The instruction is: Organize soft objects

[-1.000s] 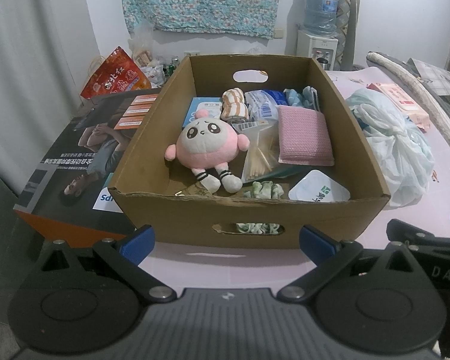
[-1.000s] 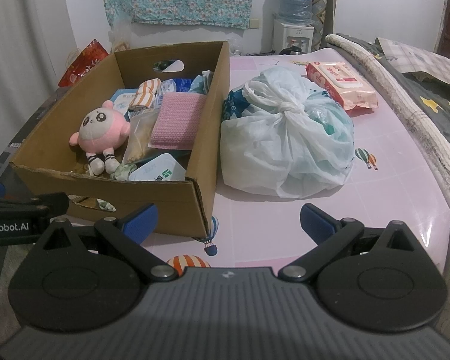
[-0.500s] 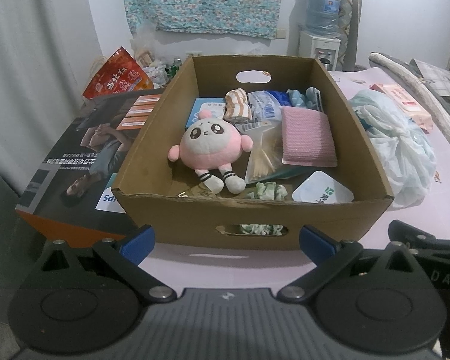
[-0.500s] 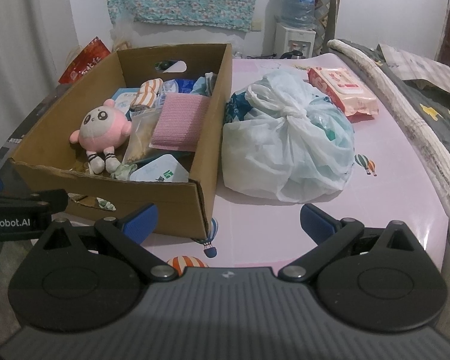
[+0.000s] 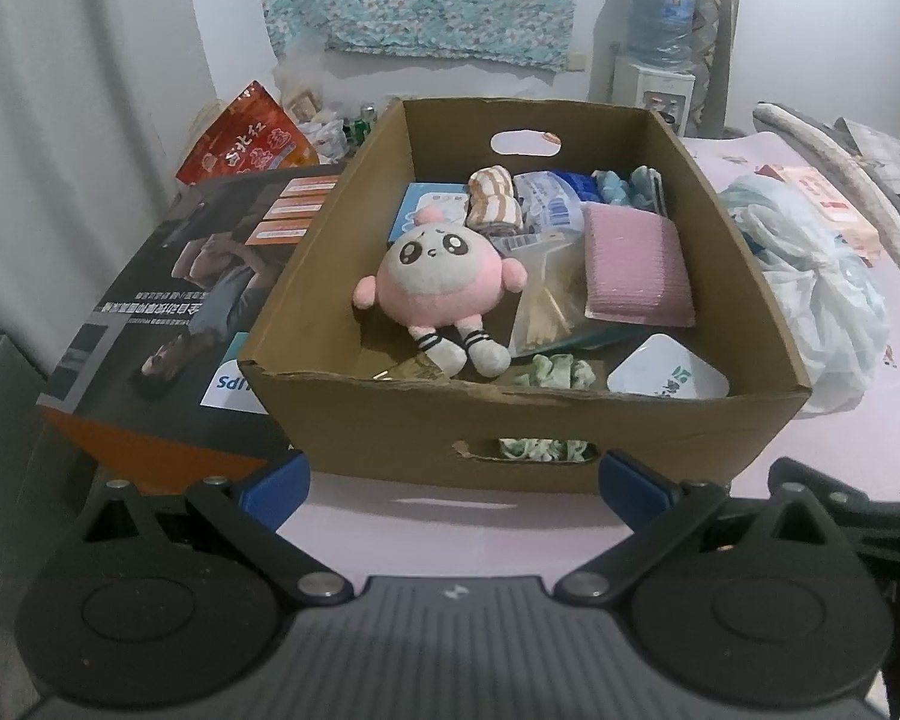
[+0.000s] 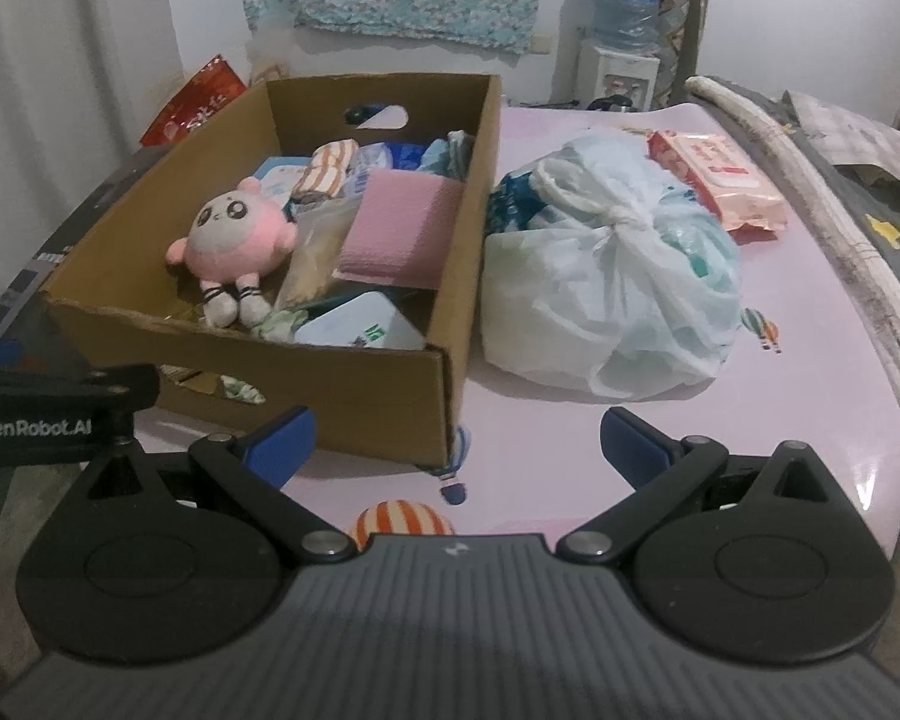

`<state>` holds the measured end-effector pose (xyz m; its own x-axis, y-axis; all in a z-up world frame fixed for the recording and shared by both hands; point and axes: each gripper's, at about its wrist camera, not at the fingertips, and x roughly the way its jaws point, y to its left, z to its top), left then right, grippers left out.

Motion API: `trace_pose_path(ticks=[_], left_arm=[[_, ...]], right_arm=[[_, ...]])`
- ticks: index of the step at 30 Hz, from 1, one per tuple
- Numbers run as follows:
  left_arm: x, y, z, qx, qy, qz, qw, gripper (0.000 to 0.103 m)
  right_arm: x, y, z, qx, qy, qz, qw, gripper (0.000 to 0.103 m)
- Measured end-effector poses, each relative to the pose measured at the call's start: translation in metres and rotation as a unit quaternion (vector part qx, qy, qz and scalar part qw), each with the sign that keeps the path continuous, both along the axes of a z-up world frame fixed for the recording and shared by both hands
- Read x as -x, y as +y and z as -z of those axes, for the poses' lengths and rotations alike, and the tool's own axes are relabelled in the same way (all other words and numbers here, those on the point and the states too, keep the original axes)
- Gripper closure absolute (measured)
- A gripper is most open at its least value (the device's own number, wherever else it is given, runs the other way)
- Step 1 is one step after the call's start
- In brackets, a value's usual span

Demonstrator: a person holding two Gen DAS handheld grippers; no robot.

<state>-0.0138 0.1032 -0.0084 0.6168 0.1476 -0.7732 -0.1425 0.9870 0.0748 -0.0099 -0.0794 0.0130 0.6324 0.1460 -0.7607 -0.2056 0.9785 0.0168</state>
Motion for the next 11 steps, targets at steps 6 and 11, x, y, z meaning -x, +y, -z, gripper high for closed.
trace_pose_path(ticks=[6, 11], left_arm=[[-0.0013, 0.0011, 0.0034, 0.000, 0.006, -0.004, 1.0000, 0.000], [-0.0017, 0.0014, 0.0050, -0.001, 0.008, -0.005, 1.0000, 0.000]], right_arm=[[-0.0001, 0.0051, 0.0027, 0.002, 0.009, -0.008, 1.000, 0.001], [-0.0016, 0.0056, 0.0059, 0.003, 0.014, -0.007, 1.000, 0.001]])
